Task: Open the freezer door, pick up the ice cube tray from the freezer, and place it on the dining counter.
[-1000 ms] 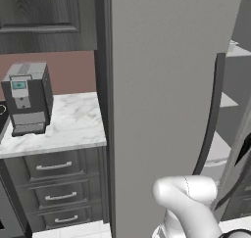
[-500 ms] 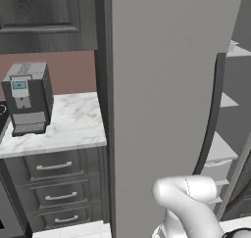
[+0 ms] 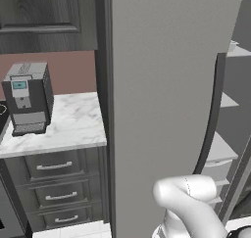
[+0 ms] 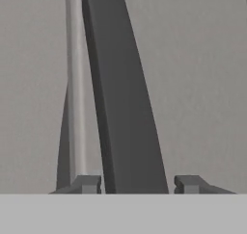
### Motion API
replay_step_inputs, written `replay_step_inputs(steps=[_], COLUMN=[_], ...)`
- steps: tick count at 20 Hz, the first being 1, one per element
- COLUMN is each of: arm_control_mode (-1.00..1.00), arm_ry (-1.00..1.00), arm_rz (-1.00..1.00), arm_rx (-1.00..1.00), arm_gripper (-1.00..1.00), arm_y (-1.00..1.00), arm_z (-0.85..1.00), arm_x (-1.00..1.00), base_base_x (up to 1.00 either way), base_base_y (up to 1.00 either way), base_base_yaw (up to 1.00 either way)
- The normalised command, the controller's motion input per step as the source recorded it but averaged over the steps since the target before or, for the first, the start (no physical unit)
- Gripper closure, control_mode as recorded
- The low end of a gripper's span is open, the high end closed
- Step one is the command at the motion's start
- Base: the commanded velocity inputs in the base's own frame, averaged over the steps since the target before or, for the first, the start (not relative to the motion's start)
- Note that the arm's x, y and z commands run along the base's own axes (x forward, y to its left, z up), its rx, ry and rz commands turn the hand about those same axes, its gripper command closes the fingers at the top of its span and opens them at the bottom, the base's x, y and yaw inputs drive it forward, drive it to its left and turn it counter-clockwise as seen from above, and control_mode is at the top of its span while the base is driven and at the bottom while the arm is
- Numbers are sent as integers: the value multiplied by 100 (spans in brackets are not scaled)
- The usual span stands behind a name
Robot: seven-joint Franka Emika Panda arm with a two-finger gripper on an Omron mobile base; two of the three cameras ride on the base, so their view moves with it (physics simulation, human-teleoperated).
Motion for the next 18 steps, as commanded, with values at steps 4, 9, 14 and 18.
replay_step_inputs(steps=[4,9,14,18], arm_control_mode=[-100,-100,-100,-100], arm_ry=[0,0,0,0], arm_rz=[0,0,0,0], arm_rx=[0,0,0,0], arm_gripper=[100,100,100,100], arm_y=[-24,-23,-22,-15], arm_z=[0,0,0,0], arm_x=[-21,-15,-10,-2], base_base_x=[0,0,0,0], base_base_y=[0,0,0,0], base_base_yaw=[0,0,0,0])
